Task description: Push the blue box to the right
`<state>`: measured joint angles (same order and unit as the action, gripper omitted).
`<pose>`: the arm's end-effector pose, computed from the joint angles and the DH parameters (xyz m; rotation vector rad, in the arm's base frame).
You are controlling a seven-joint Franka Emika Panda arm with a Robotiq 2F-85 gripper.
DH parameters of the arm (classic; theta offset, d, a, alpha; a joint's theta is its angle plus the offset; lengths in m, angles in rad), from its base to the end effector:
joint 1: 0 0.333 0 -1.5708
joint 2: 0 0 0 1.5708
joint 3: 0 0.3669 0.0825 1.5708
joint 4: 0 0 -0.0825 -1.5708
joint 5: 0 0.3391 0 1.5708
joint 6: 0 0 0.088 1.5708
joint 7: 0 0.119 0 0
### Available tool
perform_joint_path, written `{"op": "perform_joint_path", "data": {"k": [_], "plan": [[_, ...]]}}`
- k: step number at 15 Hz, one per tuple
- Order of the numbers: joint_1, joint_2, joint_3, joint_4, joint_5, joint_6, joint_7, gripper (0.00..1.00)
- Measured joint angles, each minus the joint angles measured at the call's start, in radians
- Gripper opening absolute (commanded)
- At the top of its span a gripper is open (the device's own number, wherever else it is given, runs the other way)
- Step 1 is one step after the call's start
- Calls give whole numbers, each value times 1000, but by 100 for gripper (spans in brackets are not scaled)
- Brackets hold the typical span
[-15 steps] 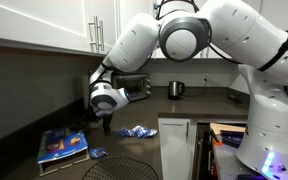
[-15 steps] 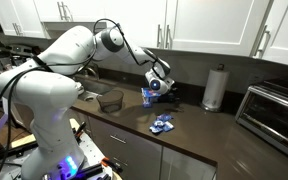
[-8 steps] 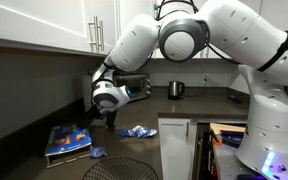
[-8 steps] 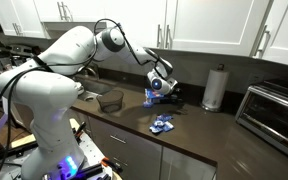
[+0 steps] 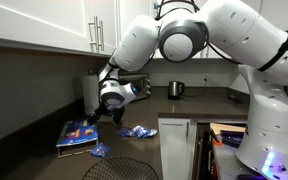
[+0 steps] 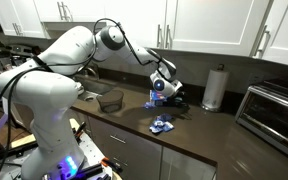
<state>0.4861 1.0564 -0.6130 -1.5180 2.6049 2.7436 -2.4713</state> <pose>0.6957 -0.0146 0.1606 2.6098 0.4930 1.4067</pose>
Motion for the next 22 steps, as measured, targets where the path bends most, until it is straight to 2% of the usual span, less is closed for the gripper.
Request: {"op": "perform_joint_path", "data": {"k": [4,7,10,15,20,22], "plan": [[30,1,-81,-65,0,0,79,100],[78,9,-150,-130,0,-2,157,100],[152,32,-224,-199,0,-13,258,100],[319,66,-350,-319,0,-106,431,100],[471,63,-467,-396,0,-178,533,100],[489,34,-473,-403,0,-181,536,100]]}}
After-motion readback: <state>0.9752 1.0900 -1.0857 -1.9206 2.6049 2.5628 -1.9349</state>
